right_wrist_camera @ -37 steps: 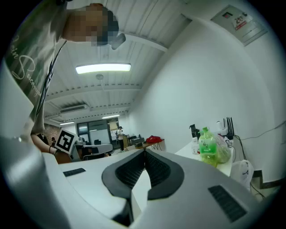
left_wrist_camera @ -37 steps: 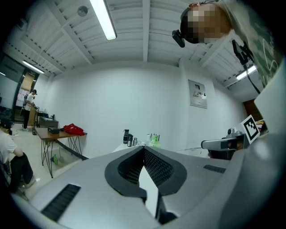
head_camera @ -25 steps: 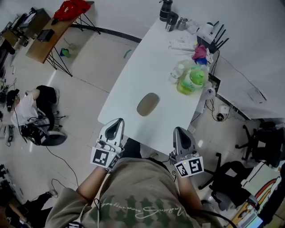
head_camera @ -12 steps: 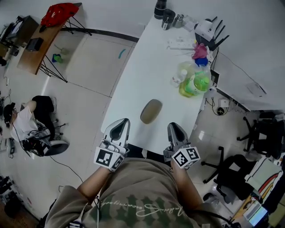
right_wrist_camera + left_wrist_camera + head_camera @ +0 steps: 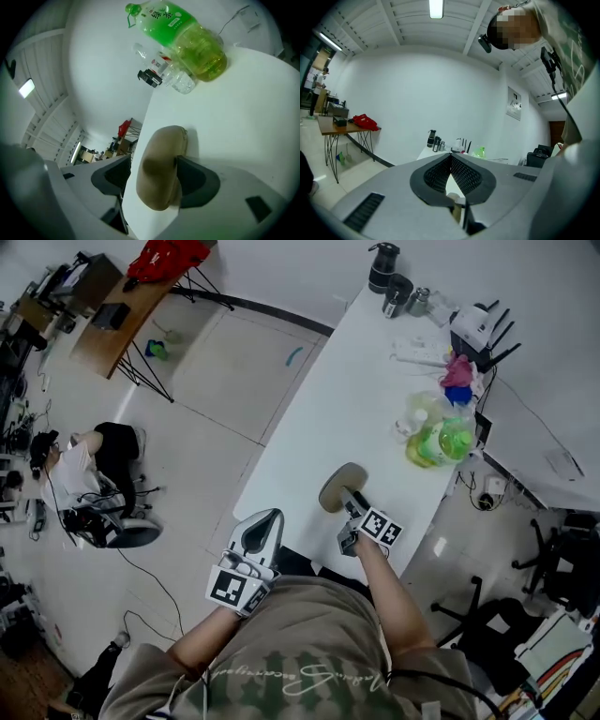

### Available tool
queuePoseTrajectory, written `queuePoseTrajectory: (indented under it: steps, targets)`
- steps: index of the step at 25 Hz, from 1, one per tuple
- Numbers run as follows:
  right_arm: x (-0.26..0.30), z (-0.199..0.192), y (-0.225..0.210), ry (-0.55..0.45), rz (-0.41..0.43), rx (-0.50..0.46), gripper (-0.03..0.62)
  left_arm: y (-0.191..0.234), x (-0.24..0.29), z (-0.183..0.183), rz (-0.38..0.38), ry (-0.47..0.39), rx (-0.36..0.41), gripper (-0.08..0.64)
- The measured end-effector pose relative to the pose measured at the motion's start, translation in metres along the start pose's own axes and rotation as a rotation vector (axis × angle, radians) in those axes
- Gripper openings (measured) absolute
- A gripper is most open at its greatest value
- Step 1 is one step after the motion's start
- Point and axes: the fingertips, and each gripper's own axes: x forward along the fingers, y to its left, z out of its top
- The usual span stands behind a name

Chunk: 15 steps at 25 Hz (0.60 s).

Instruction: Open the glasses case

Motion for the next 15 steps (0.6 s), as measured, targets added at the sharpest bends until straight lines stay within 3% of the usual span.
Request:
queuePoseTrajectory:
  steps: [5,15]
  targets:
    - [0.021,-0.007,-0.014,0.035,-0.094,-0.006,0.310,0.001,0.003,0.010,-0.005,-0.020,-0.026,0.006]
    - [0.050,-0.012,-0.012,0.130,-0.198,-0.018,0.359,0.004,0.022,0.002,-0.010,0.006,-0.040,0.006]
